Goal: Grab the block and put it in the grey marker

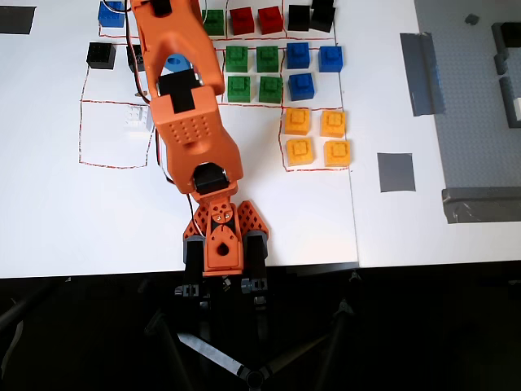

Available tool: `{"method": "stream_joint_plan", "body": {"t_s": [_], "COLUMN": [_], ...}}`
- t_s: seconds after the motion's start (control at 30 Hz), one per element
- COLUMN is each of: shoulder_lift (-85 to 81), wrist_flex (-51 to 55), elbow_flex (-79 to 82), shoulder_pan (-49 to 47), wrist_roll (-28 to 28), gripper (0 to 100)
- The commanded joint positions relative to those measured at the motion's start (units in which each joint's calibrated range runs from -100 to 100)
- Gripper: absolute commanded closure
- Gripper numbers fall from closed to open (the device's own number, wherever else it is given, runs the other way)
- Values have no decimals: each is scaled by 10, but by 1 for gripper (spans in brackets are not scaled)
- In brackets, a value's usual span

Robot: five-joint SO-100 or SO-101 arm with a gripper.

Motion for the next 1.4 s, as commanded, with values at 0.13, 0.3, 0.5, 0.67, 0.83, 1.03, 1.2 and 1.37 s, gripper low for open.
{"method": "stream_joint_plan", "body": {"t_s": [0.13,0.3,0.5,0.67,0.83,1.03,1.2,1.37], "shoulder_lift": [-11,12,27,34,35,31,14,-3], "wrist_flex": [-22,-37,-61,-84,-105,-120,-159,-193], "elbow_flex": [-30,-29,-22,-8,15,25,56,95], "shoulder_pan": [28,32,36,41,51,54,57,55], "wrist_roll": [12,17,30,37,51,65,77,84], "gripper": [64,64,66,68,69,70,75,89]}}
